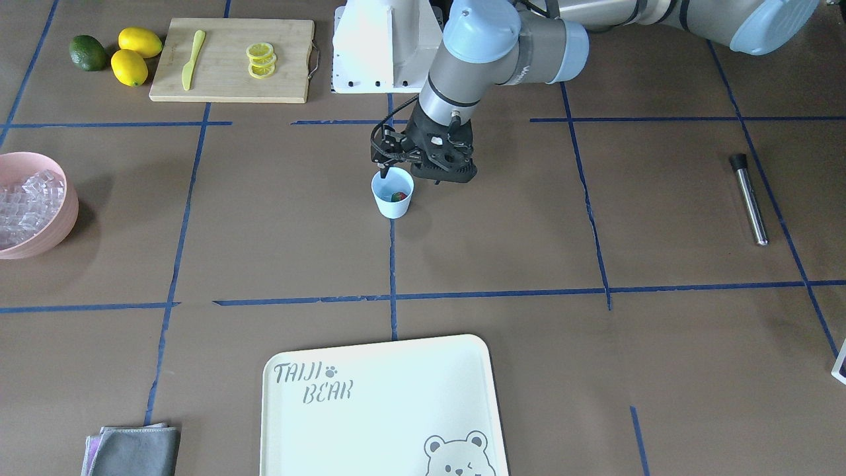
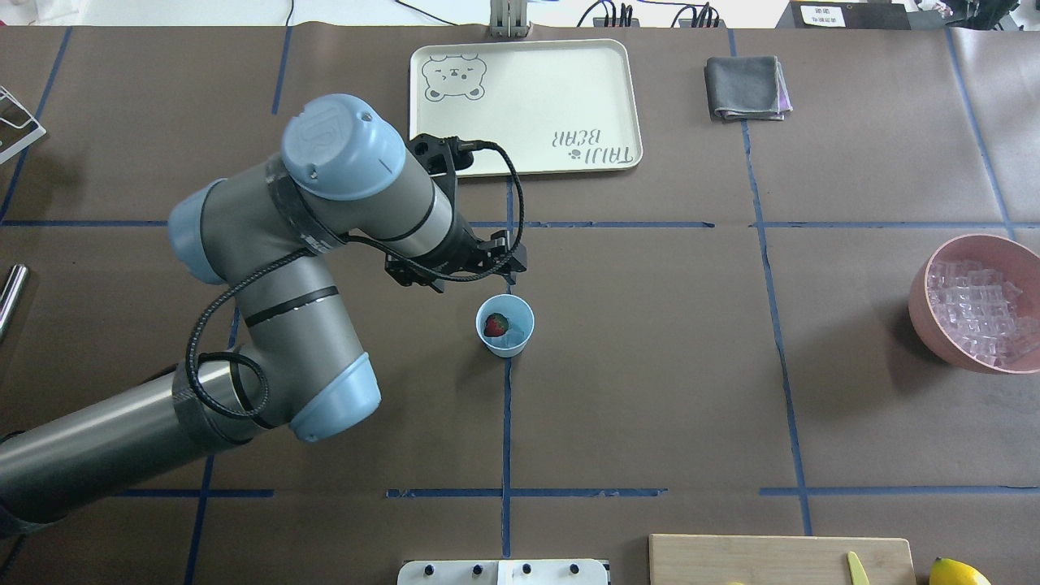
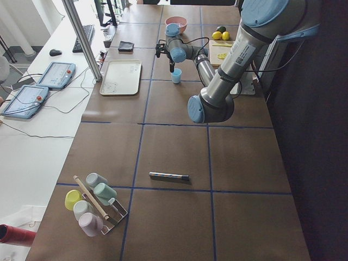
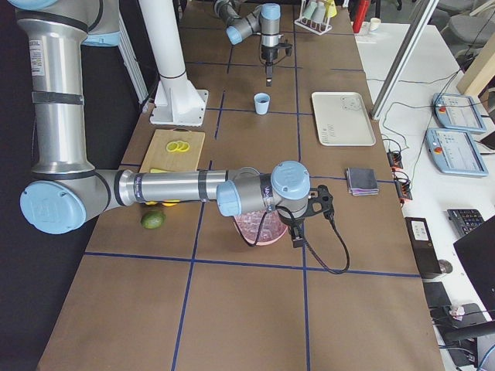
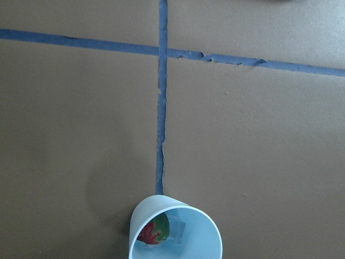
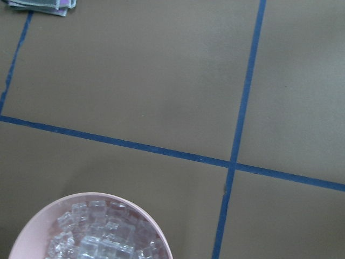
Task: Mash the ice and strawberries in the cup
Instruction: 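Withdraw the left gripper from the cup toward the metal pestle, then grasp the metal pestle upright with the left gripper and lift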
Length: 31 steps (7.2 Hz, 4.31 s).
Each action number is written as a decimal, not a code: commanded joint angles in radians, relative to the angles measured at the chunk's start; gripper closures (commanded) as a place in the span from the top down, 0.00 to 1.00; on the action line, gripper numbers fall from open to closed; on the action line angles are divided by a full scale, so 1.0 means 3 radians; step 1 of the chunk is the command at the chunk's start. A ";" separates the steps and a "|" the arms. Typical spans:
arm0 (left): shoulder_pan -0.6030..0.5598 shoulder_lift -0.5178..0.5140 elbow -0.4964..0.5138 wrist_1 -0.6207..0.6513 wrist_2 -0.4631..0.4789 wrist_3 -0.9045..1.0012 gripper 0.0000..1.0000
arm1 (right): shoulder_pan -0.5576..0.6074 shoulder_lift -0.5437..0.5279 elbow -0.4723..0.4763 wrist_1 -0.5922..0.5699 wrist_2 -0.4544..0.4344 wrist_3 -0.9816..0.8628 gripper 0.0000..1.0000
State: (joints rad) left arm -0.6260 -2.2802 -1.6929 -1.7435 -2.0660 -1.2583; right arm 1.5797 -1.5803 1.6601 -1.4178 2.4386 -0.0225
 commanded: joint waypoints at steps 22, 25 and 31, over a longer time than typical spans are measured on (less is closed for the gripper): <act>-0.1646 0.2431 0.1102 -0.1367 -0.0717 0.2599 1.00 | -0.0004 -0.0224 -0.0011 0.0042 -0.0172 0.0009 0.99; -0.1641 0.2426 0.1097 -0.1372 -0.0722 0.2604 0.92 | -0.0004 -0.0219 -0.0011 0.0042 -0.0173 0.0009 0.99; -0.1661 0.2441 0.0971 -0.1408 -0.0712 0.2635 0.00 | -0.0004 -0.0209 -0.0011 0.0042 -0.0173 -0.0007 0.99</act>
State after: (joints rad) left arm -1.1204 -1.5496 -1.3742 -2.1620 -2.2807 -0.4692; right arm 1.5785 -1.6440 1.6554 -1.4051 2.3869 -0.0239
